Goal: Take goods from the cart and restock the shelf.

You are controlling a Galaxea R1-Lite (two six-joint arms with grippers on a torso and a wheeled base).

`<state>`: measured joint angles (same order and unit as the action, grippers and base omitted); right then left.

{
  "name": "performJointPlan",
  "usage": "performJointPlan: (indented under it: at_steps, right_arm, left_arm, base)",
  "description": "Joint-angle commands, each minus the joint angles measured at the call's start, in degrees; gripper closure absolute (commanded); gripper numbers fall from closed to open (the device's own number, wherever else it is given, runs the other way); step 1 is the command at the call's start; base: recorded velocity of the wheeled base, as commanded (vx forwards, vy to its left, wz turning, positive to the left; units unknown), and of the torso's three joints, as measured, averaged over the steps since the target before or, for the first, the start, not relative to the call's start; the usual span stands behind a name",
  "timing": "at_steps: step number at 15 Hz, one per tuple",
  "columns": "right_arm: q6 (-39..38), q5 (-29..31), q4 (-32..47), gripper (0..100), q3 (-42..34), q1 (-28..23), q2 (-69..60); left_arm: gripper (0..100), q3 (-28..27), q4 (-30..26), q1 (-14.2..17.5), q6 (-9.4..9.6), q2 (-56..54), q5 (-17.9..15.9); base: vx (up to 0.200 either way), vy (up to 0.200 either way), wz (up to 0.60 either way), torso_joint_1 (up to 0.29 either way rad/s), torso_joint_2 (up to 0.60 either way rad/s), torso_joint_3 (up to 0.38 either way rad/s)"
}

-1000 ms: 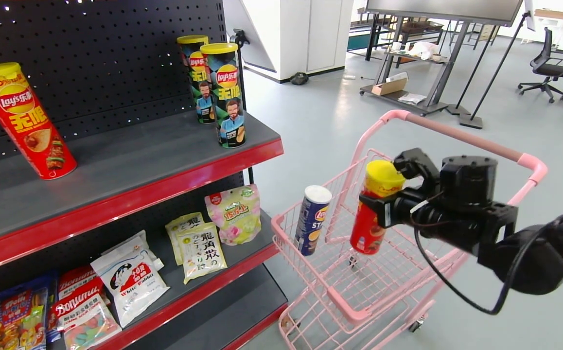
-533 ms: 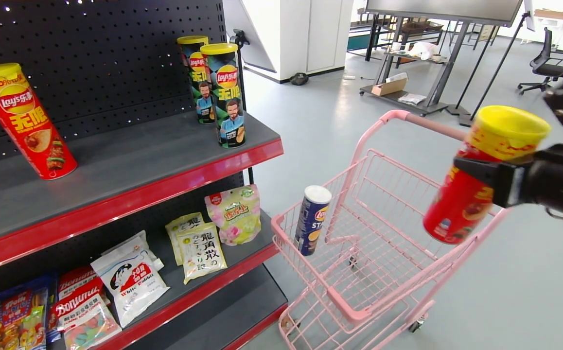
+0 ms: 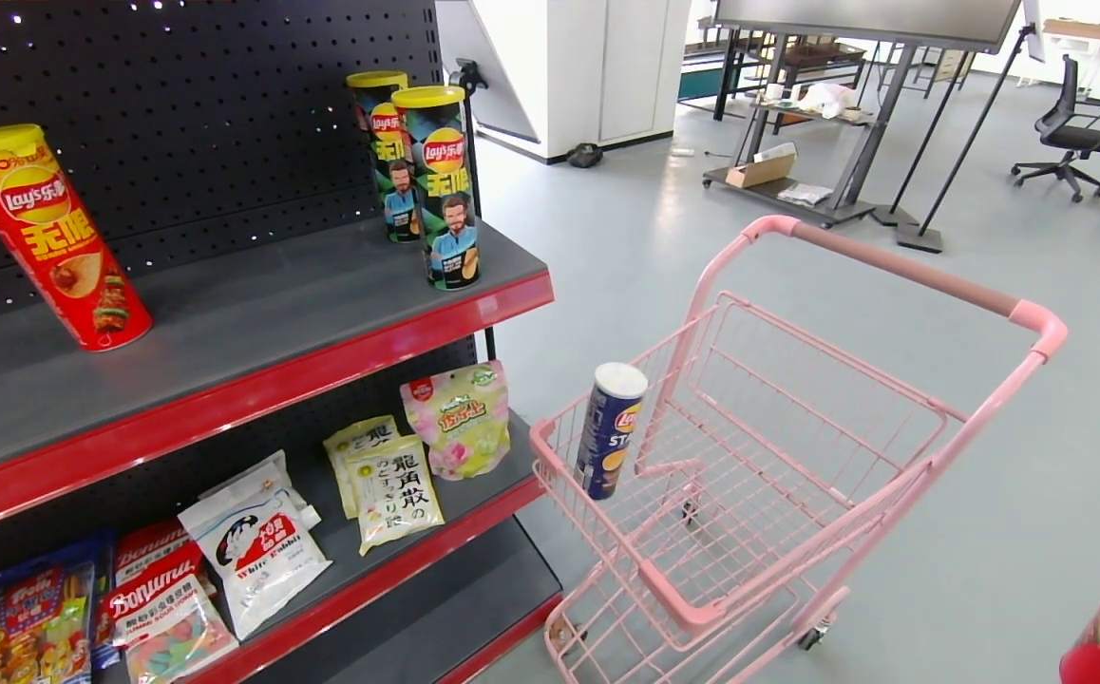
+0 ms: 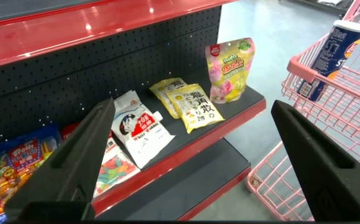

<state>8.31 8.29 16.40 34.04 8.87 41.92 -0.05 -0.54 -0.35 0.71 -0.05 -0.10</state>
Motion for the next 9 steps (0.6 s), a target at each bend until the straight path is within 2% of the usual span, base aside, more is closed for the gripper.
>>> performJointPlan:
  at_steps: [1,4,9]
  right_arm:
    - [0.0,0.0,0.0,100,-0.3,-0.9,-1.6]
    - [-0.4,-0.3,-0.8,100,-0.3,-0.9,-0.4]
    - [-0.4,-1.0,-6.6,100,-0.3,-1.0,3.7]
  left_arm:
    - [0,0.0,0.0,0.0,0.00,0.0,0.0]
    - [0,0.0,0.0,0.0,0.00,0.0,0.0]
    - [0,0.0,0.0,0.0,0.00,0.0,0.0]
  base:
    - [0.000,0.000,0.00,0.000,0.00,0.000]
    - [0.000,0.000,0.00,0.067,-0.18,-0.114]
    - [0.000,0.000,0.00,0.203,-0.52,-0.317]
